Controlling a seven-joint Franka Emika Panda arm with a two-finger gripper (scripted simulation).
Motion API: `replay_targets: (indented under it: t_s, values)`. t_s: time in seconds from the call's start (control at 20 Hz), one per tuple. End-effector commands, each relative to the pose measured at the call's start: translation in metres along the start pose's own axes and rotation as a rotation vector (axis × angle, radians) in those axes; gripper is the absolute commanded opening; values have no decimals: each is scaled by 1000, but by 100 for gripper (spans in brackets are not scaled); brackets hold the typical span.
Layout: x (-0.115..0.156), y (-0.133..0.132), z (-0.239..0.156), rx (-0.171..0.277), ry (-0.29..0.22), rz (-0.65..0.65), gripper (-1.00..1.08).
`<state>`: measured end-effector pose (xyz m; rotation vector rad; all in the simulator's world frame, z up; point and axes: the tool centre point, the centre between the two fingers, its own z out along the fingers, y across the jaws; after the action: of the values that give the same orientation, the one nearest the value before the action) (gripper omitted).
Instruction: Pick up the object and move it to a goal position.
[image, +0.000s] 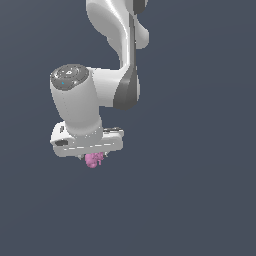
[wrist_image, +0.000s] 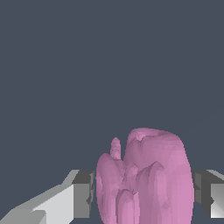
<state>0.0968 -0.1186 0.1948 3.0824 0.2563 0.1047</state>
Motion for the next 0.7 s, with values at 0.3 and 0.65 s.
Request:
replay_targets:
  t_s: [0.3,0.65]
  values:
    - [11,30,-128,-53,45,238,-100]
    - [12,49,-218,-92,74,404,-100]
